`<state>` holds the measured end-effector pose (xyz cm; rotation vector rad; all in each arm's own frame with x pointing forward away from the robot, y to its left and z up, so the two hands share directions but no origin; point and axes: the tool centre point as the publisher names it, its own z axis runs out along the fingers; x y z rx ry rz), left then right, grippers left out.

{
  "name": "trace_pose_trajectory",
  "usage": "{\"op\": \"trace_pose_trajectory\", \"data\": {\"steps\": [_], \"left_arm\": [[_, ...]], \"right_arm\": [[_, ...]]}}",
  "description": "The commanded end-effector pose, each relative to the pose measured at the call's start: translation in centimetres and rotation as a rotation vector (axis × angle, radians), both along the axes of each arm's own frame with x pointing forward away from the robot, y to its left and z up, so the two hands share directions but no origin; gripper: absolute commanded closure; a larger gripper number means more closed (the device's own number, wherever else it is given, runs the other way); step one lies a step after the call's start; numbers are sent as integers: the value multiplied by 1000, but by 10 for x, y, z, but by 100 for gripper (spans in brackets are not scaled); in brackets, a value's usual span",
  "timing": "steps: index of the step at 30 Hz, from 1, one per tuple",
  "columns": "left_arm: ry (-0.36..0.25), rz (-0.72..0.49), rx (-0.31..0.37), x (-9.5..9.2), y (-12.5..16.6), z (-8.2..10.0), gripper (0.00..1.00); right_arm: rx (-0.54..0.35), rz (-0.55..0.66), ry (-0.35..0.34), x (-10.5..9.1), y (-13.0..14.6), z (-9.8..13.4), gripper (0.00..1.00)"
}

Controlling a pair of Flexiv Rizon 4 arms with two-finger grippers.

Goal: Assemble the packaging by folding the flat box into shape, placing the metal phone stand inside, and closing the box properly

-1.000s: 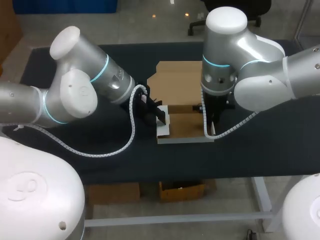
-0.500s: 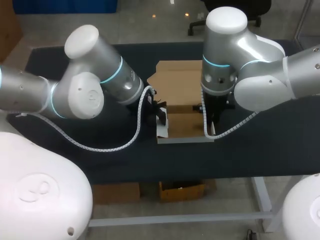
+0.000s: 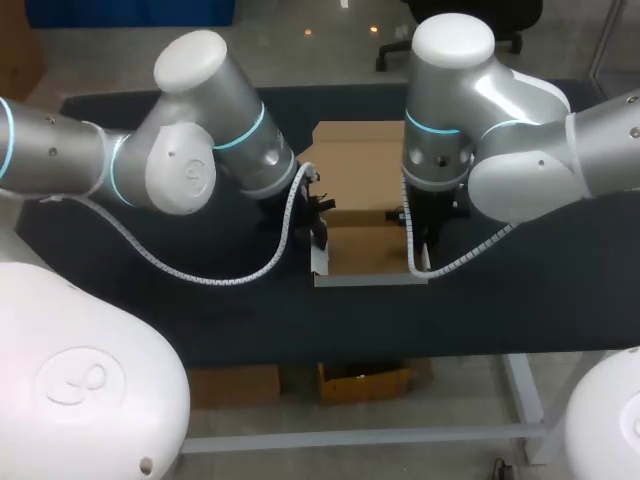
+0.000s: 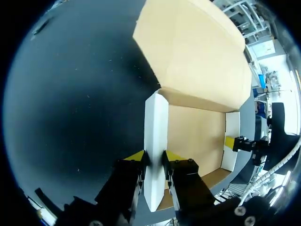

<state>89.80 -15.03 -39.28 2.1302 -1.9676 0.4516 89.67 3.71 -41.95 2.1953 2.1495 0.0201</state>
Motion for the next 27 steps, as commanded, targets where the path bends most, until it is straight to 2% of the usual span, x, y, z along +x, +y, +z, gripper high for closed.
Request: {"op": "trace_pose_trajectory", "data": {"steps": [1,7,14,24,27], "left_arm": [[41,14,197,8,-7,-2,77],[41,39,251,8,-8,-5,79],[31,61,268,6,-5,-9,80],[20,90,314,4,-2,-13,87],[18,94,325,4,-1,-13,86]], "right_arm": [[-1,0,1,1,1,-1,100],[-1,0,1,1,1,-1,100],[-1,0,1,1,1,-1,100],[-1,0,1,1,1,-1,100],[-1,0,1,1,1,-1,100]]}}
